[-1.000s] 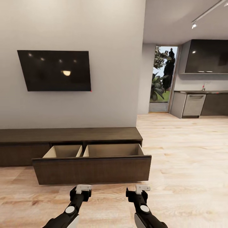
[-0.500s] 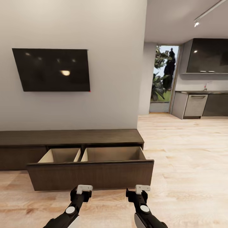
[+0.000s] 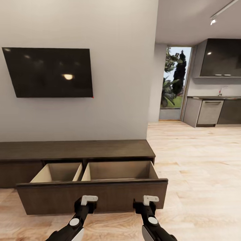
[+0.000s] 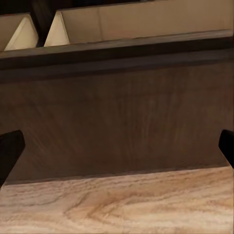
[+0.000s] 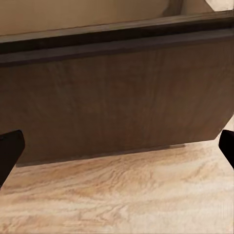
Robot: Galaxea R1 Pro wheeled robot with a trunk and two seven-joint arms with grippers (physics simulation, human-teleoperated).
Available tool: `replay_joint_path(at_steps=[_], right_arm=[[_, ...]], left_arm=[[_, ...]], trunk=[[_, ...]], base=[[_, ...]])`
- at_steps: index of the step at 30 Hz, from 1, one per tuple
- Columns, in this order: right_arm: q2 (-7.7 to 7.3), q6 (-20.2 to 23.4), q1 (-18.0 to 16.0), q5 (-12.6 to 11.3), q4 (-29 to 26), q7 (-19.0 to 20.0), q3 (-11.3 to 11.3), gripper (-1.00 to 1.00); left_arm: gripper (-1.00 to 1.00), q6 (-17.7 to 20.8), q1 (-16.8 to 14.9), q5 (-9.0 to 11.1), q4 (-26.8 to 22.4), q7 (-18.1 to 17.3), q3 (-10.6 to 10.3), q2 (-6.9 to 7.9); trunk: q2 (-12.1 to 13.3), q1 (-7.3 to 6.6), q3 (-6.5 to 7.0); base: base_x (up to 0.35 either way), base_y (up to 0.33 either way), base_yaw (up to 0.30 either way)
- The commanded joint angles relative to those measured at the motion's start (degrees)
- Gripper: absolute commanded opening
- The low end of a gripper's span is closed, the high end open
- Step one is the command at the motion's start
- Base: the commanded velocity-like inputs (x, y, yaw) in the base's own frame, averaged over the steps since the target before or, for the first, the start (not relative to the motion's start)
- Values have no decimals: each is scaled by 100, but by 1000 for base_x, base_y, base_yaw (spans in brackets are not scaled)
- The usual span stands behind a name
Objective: Place each of the two pumpkins and all three candles from the living room inside a cabinet in the living room (use any cabinet), then make sure every cabinet is closed, and position the cauldron so it is next to a table in the living room.
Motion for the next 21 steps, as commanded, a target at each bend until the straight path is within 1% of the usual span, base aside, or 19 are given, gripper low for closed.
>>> replay_joint_path(at_steps=[1, 7, 21], right_arm=[[-4, -37, -7, -61, 4, -38, 39, 100], [-4, -37, -7, -61, 5, -38, 39, 100], [-4, -37, -7, -61, 3, -38, 39, 100]], left_arm=[[100, -20, -6, 44, -5, 40, -47, 6], [100, -19, -6, 48, -5, 43, -35, 1], [100, -15, -6, 43, -5, 44, -41, 6]], trunk=[[-3, 0, -6], [-3, 0, -6], [-564, 308, -258]], base=[[108, 0, 0], [40, 0, 0], [2, 0, 0]])
